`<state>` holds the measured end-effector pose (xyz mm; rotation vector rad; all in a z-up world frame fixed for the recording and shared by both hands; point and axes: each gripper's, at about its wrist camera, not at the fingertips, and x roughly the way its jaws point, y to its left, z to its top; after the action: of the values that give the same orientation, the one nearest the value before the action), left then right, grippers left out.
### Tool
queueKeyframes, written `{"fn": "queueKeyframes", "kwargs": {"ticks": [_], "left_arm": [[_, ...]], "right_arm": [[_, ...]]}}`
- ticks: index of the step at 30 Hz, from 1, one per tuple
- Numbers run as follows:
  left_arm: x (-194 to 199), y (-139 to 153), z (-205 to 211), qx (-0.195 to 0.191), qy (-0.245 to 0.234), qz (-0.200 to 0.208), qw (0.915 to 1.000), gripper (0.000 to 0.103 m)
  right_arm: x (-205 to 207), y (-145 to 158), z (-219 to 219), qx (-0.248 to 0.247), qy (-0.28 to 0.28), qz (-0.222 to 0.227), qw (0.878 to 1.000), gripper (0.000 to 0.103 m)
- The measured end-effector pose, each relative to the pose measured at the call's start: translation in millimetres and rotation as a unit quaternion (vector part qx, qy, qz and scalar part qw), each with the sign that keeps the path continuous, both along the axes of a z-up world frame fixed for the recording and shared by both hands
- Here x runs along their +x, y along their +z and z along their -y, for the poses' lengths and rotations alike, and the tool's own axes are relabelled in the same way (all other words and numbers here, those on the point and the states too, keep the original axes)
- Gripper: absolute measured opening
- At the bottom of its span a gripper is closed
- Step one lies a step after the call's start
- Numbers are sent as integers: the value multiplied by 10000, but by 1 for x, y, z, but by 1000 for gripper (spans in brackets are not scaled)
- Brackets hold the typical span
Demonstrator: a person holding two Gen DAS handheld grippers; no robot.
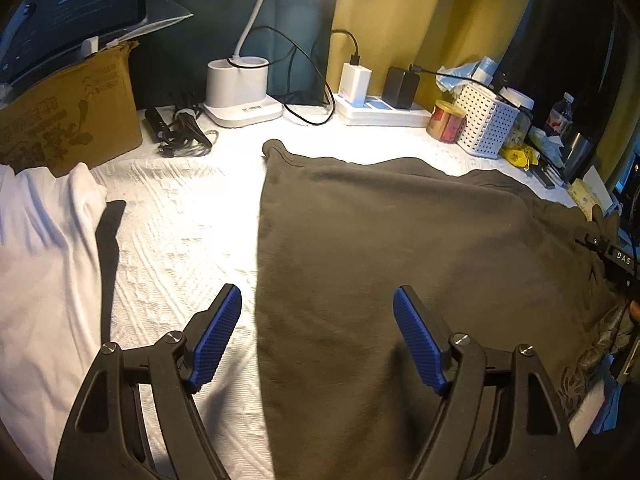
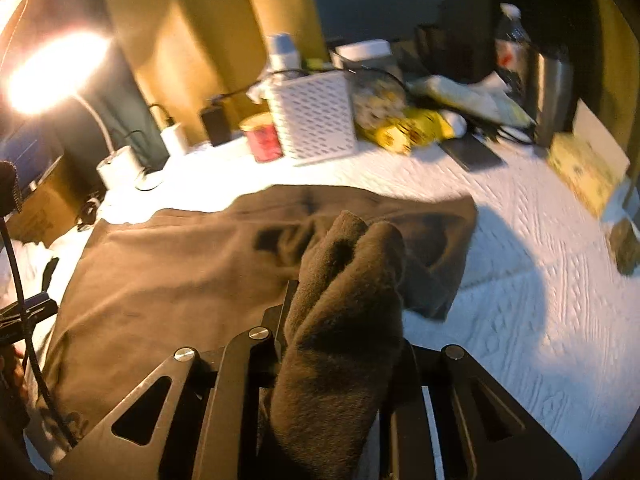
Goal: Fold small clothes
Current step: 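Grasp the shirt's folded end with the right tool and lift it, then fold the held end over the shirt with the right tool and release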
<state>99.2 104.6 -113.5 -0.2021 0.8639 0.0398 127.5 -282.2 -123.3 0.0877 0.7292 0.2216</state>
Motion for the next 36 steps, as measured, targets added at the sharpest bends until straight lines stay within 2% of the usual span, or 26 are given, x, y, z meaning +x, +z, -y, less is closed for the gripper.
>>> {"fn": "queueKeyframes", "kwargs": {"ticks": [8,18,24,29,33,34,36], "left_arm": [[-10,1,-16,28,-26,145,9999,78],[-22,-1,-37,-52,-23,221,9997,78],[-30,-3,-49,-126,10,252,9996,78],[-36,-6,-60,-140,29,196,9997,78],[-41,-10,-67,-171,69,150,9997,78],[-43,-10,-68,-172,71,151,9997,78],[-45,-11,-69,-174,82,140,9997,78]], "right_arm": [[-13,25,-54,-200,452,228,9985,18],[-18,25,-134,-407,1202,203,9917,18],[-19,16,-184,-521,1641,54,9850,18],[-18,3,-224,-500,2047,-243,9772,18],[-21,-7,-259,-708,2395,-593,9665,18],[-24,-8,-265,-748,2473,-614,9641,21],[-31,-9,-276,-815,2643,-650,9588,45]]}}
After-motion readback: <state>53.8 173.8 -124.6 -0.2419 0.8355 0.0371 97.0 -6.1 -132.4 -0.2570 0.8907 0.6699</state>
